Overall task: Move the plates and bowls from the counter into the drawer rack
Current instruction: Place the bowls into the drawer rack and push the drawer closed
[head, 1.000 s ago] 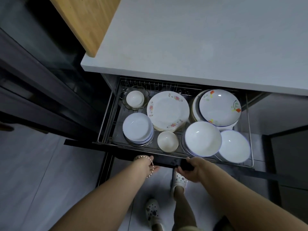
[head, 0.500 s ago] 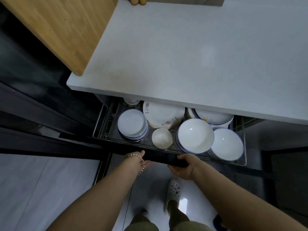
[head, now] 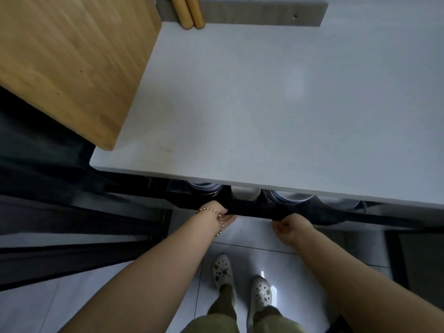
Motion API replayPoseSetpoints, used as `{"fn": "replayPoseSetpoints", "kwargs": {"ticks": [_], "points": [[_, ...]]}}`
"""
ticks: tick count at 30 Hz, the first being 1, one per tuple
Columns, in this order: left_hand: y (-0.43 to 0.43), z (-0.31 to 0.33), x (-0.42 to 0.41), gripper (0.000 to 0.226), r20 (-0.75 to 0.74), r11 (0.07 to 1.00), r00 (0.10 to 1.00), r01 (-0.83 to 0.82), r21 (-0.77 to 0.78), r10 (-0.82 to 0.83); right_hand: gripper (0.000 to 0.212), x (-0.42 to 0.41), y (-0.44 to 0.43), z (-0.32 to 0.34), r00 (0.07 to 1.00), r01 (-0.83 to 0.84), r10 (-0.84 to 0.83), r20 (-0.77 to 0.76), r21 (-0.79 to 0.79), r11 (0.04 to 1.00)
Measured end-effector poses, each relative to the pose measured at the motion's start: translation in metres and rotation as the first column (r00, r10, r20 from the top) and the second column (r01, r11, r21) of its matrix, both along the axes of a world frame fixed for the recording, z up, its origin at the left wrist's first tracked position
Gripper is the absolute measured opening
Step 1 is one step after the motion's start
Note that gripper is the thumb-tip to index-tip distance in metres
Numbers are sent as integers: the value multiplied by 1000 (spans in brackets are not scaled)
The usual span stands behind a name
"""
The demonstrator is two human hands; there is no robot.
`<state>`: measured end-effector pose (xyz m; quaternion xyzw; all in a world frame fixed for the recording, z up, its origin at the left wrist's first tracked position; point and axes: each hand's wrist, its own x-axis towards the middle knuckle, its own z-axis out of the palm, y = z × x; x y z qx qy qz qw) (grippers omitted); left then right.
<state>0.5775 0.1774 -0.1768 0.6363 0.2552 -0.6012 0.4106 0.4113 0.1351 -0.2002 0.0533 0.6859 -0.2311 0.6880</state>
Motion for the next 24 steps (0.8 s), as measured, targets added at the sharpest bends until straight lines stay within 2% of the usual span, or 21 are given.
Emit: {"fn": "replayPoseSetpoints", "kwargs": {"ticks": [4, 7, 9, 11, 15, 17, 19, 20, 21, 22, 23, 24], "points": [[-22, -8, 19, 27, -17, 999, 1000, 0, -36, -1, 48, 9, -24, 0, 994, 93, -88, 63, -92, 991], [-33, -12, 24, 29, -17, 999, 1000, -8, -42, 7, 46, 11, -34, 2, 988, 113, -104, 111, -78, 991], [-40, -13, 24, 35, 15, 999, 1000, 11, -37, -11, 38, 11, -38, 2, 981, 142, -133, 145, -57, 988], [-47, -12, 22, 33, 31, 999, 999, -18, -28, 19, 32, 14, -42, 6, 978, 141, -127, 168, -74, 987], [-53, -11, 24, 29, -8, 996, 997, -79, -52, 79, 35, 12, -48, 5, 979, 105, -80, 190, -127, 986], [-48, -7, 21, 32, 1, 997, 998, 59, -40, -59, 31, 7, -50, 2, 981, 24, 1, 195, -124, 992], [-42, -1, 17, 40, 72, 943, 941, 326, 67, -331, 24, 3, -50, 7, 966, -228, 238, 102, -103, 968], [-41, 2, 15, 39, 99, 878, 873, 467, 106, -477, 22, 1, -50, 10, 890, -454, 455, 11, -66, 889], [-41, 9, 13, 38, 129, 792, 782, 596, 135, -610, 23, 0, -51, 17, 738, -673, 670, -80, -20, 739], [-43, 16, 12, 37, 181, 683, 659, 711, 167, -730, 26, 2, -54, 24, 570, -815, 806, -157, 19, 580], [-48, 25, 11, 36, 224, 570, 529, 796, 203, -819, 28, 4, -61, 31, 409, -904, 886, -219, 36, 426], [-52, 33, 12, 35, 301, 481, 406, 842, 245, -863, 29, 6, -67, 38, 288, -950, 916, -280, 38, 311]]}}
